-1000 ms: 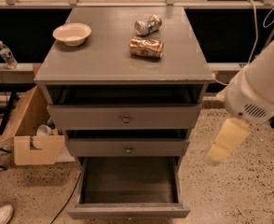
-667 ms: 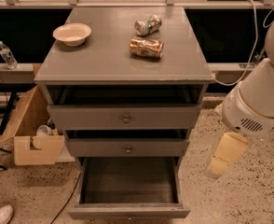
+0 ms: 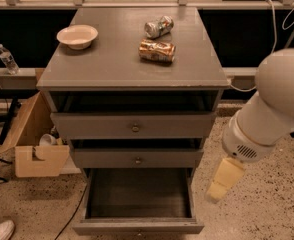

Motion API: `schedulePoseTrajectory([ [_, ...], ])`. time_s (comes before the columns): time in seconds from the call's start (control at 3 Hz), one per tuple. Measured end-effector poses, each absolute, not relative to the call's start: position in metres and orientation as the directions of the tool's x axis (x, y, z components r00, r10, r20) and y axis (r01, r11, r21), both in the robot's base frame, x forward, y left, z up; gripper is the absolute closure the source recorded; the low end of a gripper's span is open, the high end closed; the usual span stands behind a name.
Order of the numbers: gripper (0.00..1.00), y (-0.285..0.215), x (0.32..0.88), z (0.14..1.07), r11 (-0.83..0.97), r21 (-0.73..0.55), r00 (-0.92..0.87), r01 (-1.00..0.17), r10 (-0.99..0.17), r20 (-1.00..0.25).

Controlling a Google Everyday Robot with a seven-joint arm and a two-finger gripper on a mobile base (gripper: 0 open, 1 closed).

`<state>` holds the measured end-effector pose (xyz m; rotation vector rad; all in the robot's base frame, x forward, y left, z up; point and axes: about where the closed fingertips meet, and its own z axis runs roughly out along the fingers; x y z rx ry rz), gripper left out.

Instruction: Close bottom drawer

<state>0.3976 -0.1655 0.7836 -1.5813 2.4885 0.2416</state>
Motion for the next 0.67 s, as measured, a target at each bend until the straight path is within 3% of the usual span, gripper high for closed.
schedulePoseTrajectory([
  [0.67, 0.0, -0.134, 0.39, 0.637, 0.501, 0.169, -0.529, -0.849, -0.803, -0.273],
])
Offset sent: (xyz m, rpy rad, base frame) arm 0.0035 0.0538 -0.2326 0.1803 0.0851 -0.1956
